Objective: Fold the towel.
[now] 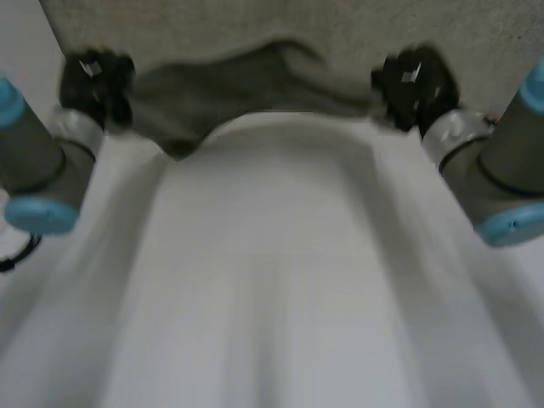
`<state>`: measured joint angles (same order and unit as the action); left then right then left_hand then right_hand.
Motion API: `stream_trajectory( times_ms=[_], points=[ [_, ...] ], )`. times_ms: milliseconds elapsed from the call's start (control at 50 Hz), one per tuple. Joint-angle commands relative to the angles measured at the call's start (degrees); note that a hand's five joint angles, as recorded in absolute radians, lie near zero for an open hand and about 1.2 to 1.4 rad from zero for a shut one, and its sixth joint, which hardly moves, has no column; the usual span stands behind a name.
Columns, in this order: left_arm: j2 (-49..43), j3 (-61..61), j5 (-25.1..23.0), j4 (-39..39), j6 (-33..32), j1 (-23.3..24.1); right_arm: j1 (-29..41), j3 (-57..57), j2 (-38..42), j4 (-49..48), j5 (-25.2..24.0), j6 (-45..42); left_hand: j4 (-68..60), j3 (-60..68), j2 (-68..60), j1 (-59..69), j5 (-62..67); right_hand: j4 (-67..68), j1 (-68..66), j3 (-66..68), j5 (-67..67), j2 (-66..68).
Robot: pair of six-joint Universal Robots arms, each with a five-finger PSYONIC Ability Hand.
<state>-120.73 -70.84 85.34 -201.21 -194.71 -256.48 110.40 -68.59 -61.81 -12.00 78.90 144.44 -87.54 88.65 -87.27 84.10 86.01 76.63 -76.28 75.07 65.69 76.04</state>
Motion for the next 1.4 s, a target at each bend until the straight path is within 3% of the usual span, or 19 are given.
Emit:
stream_trajectory(
  times_ms=[20, 120, 380, 400, 420, 460, 500, 640, 800, 1020, 1180, 1400],
  points=[
    [-0.6, -18.4, -4.8, -10.7, -13.7, -0.7, -0.6, -9.4, 5.4, 1.6, -1.3, -0.5, 7.5, -8.6, 7.3, -4.1, -16.0, 3.4, -3.7, 4.9, 4.3, 4.0],
    [0.8, -24.5, -7.1, -11.7, -18.3, -1.8, -0.8, -13.0, 5.3, 2.7, -1.0, -0.4, 7.5, -8.6, 7.3, -4.1, -16.0, 3.4, -3.7, 4.9, 4.3, 4.0],
    [10.9, -34.6, -8.7, -11.5, -18.4, -6.5, -2.0, -18.3, -4.5, 17.3, -1.5, -0.6, 7.5, -8.6, 7.3, -4.1, -16.0, 3.4, -3.7, 4.9, 4.3, 4.0],
    [12.3, -36.0, -8.8, -11.5, -18.4, -6.5, -2.1, -18.8, -5.2, 19.5, -1.4, -1.0, 7.5, -8.6, 7.3, -4.1, -16.0, -6.7, 6.4, -5.2, -5.8, -6.1],
    [12.3, -36.0, -8.8, -11.5, -18.4, -6.5, -2.1, -18.8, -5.3, 19.6, -1.4, -1.0, 7.5, -8.6, 7.3, -4.1, -16.0, -6.8, 6.5, -5.3, -5.9, -6.2],
    [13.9, -39.2, -9.6, -11.7, -18.4, -6.5, -2.7, -19.2, -6.3, 24.0, -1.5, -2.4, 7.5, -8.6, 7.3, -4.1, -16.0, -53.0, 52.7, -51.5, -52.1, -52.5],
    [14.4, -40.5, -10.1, -12.0, -18.4, -6.6, -3.2, -19.0, -6.9, 25.7, -1.5, -2.7, 7.5, -8.6, 7.3, -4.1, -16.0, -59.7, 59.4, -58.2, -58.8, -59.2],
    [14.6, -43.4, -11.3, -12.2, -18.4, -6.4, -4.5, -15.8, -10.4, 26.2, -1.1, -0.6, 7.5, -8.6, 7.3, -4.1, -16.0, -63.2, 62.8, -61.6, -62.2, -62.6],
    [14.6, -43.7, -11.3, -12.2, -18.3, -6.5, -4.6, -9.2, -10.4, 26.9, -1.0, 9.1, 7.5, -8.6, 7.3, -4.1, -16.0, -63.0, 62.7, -61.5, -62.1, -62.4],
    [15.9, -43.6, -11.2, -12.3, -17.8, -7.3, -4.0, -5.1, -2.6, 31.9, -0.8, 12.8, 7.5, -8.6, 7.3, -4.1, -16.0, -59.3, 59.0, -57.8, -58.4, -58.7],
    [15.9, -43.8, -11.2, -12.3, -17.8, -7.4, -4.5, -10.9, -2.8, 30.9, -1.4, 17.9, 7.5, -8.6, 7.3, -4.1, -16.0, -57.0, 56.6, -55.4, -56.0, -56.4],
    [15.9, -43.4, -11.2, -12.3, -17.6, -7.5, -3.9, -26.0, -11.4, 24.6, -1.5, 21.0, 7.5, -8.6, 7.3, -4.1, -16.0, -57.1, 56.8, -55.6, -56.2, -56.5]
  ],
)
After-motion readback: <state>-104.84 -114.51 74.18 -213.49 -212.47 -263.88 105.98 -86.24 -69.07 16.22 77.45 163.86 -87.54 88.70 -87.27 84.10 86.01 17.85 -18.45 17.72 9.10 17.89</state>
